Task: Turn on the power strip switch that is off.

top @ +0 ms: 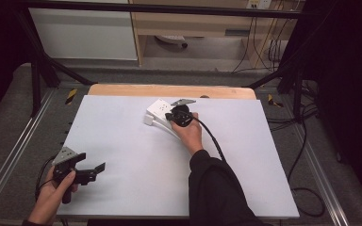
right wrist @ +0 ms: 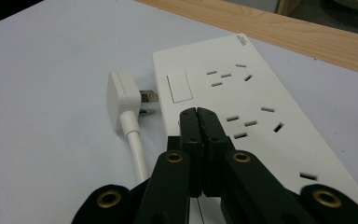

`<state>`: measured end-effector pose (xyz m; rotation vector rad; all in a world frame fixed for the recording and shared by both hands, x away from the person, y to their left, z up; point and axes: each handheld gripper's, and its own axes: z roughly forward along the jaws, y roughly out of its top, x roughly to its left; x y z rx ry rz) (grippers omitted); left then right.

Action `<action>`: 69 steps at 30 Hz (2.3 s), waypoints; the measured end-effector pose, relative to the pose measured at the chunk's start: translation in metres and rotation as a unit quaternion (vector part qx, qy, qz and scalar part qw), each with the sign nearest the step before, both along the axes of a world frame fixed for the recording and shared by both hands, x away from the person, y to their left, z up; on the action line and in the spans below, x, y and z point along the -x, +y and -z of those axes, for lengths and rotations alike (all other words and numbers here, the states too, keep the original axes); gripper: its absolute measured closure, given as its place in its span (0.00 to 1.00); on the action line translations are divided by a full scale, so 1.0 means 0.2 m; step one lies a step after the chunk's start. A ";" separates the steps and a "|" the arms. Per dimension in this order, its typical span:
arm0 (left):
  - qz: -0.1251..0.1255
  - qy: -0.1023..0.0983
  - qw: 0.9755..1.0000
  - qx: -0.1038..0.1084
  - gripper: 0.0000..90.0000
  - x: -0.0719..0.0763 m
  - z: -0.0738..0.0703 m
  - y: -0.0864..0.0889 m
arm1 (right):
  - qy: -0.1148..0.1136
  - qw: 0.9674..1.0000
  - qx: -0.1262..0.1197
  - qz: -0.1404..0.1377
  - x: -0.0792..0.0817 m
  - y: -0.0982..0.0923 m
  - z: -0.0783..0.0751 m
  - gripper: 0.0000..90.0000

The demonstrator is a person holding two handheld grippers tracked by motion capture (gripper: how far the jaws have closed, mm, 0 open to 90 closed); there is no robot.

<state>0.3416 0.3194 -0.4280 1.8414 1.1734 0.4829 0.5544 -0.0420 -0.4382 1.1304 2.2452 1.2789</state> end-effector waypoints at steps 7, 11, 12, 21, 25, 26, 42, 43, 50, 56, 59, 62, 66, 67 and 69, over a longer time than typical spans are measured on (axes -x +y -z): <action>0.000 0.000 1.000 0.000 0.08 0.00 0.00 0.00 | -0.002 1.000 0.004 0.001 0.00 0.01 0.01 1.00; 0.000 0.000 1.000 0.000 0.08 0.00 0.00 0.00 | -0.003 1.000 0.004 0.002 0.00 0.01 0.02 1.00; 0.001 0.000 1.000 0.001 0.08 0.00 0.00 0.00 | -0.003 1.000 0.003 0.003 0.01 0.01 0.02 1.00; 0.001 -0.001 1.000 -0.001 0.08 0.00 0.00 0.00 | -0.001 1.000 0.002 0.004 0.00 0.00 0.02 1.00; 0.002 0.001 1.000 -0.002 0.08 0.00 0.00 0.00 | 0.000 1.000 -0.003 0.005 0.00 -0.01 0.02 1.00; 0.002 0.001 1.000 -0.002 0.08 0.00 0.00 0.00 | -0.001 1.000 -0.003 0.005 0.00 -0.01 0.02 1.00; 0.001 0.001 1.000 -0.002 0.08 0.00 0.00 0.00 | 0.006 1.000 -0.001 0.011 -0.01 -0.02 0.03 1.00; 0.001 0.001 1.000 -0.002 0.08 0.00 0.00 0.00 | 0.007 1.000 -0.001 0.011 -0.01 -0.02 0.03 1.00; 0.001 -0.001 1.000 -0.006 0.08 0.01 0.00 0.00 | 0.014 1.000 0.003 0.011 -0.01 -0.01 0.01 1.00; 0.001 -0.001 1.000 -0.007 0.08 0.01 0.00 -0.01 | 0.006 1.000 0.004 0.009 0.01 -0.02 -0.02 1.00; 0.001 -0.001 1.000 -0.006 0.08 0.01 0.00 -0.01 | 0.001 1.000 0.002 0.008 0.01 -0.02 -0.05 1.00; 0.001 -0.002 1.000 -0.008 0.08 0.01 0.00 0.00 | -0.001 1.000 0.003 0.009 0.01 -0.03 -0.07 1.00; 0.000 -0.001 1.000 -0.009 0.08 0.01 0.00 0.00 | 0.000 1.000 0.000 0.009 0.02 -0.04 -0.10 1.00; -0.001 -0.001 1.000 -0.007 0.08 0.01 0.00 0.00 | 0.001 1.000 -0.002 0.010 0.02 -0.04 -0.10 1.00; -0.001 -0.002 1.000 -0.007 0.08 0.01 0.00 -0.01 | -0.001 1.000 0.001 0.008 0.03 -0.04 -0.12 1.00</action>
